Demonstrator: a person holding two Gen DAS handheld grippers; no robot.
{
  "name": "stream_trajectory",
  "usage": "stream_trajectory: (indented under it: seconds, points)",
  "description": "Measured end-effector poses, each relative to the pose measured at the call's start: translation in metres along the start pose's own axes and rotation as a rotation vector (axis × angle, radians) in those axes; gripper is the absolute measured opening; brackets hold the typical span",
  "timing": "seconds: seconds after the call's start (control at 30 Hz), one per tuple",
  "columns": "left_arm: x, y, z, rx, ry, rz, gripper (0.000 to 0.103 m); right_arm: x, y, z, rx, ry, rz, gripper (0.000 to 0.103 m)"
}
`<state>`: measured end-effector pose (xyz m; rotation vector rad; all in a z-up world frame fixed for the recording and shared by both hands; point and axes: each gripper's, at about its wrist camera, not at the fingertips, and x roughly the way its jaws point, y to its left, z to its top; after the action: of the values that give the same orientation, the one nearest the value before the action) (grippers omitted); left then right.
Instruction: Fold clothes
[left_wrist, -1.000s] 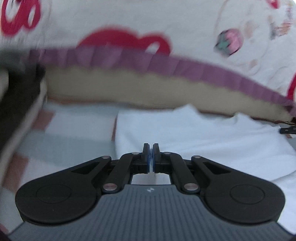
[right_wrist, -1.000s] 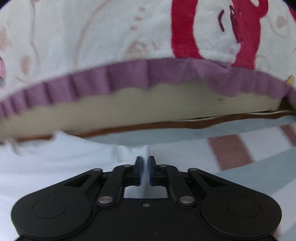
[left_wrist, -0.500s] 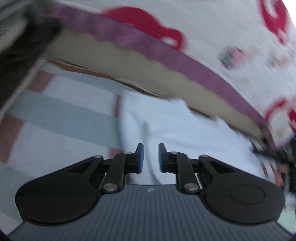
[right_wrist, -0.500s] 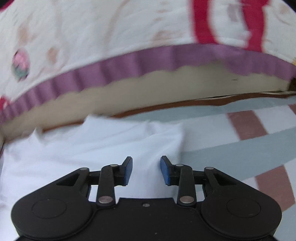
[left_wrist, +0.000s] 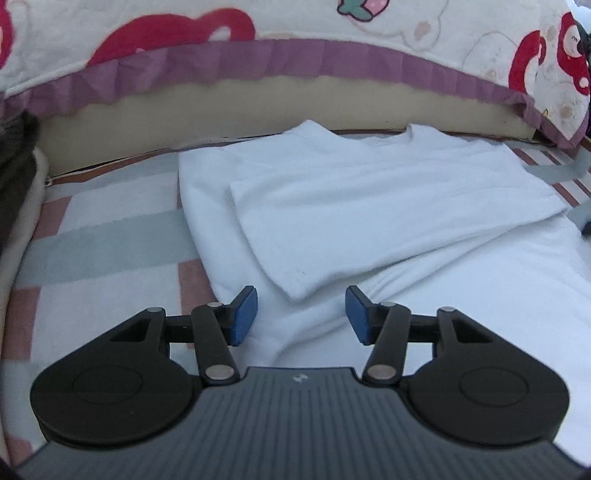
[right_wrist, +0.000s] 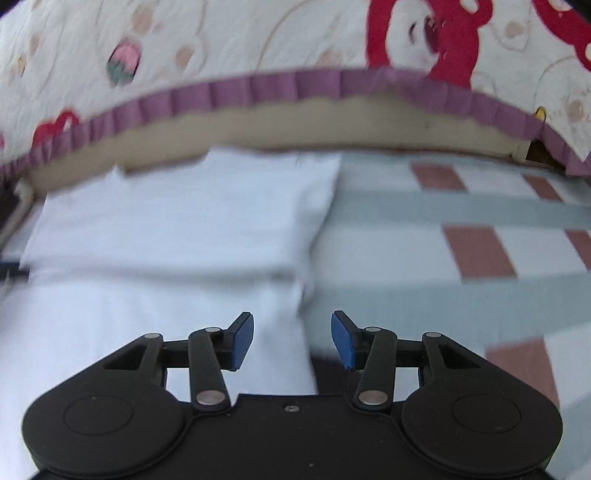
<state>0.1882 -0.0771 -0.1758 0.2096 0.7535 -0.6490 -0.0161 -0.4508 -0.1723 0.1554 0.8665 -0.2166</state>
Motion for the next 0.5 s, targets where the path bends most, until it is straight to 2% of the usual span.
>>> stream_trajectory:
  seconds: [0.03,0.07,0.1,0.13,0.17,0.3,0.37,0.43,0.5]
  points:
    - [0.000,-0.005,-0.007,0.040,-0.017,0.018,0.050,0.003,0.007,0.000,-0.063,0.014,-0.025,0.052]
    - [-0.001,-0.012,-0.011,0.096,-0.035,0.032,0.045,0.006,0.016,0.003,-0.119,0.016,-0.053,0.052]
    - [-0.003,-0.018,-0.014,0.155,-0.053,0.039,0.036,0.009,0.023,0.008,-0.141,0.006,-0.059,0.053]
    - [-0.004,-0.022,-0.014,0.181,-0.054,0.044,0.018,0.012,0.028,0.014,-0.149,-0.008,-0.054,0.053]
    - [-0.005,-0.024,-0.012,0.190,-0.047,0.048,0.007,0.016,0.034,0.020,-0.157,-0.022,-0.049,0.053]
    - [-0.014,-0.028,-0.013,0.193,-0.059,0.057,0.003,0.031,0.055,0.038,-0.065,-0.030,0.163,0.053]
    - [-0.018,-0.026,-0.017,0.185,-0.065,0.052,0.003,0.044,0.061,0.041,0.007,0.017,0.252,0.053]
    - [-0.022,-0.028,-0.024,0.201,-0.077,0.053,0.003,0.054,0.066,0.040,0.074,0.037,0.284,0.058]
    - [-0.022,-0.030,-0.029,0.243,-0.075,0.066,0.003,0.056,0.070,0.040,0.084,0.028,0.271,0.064]
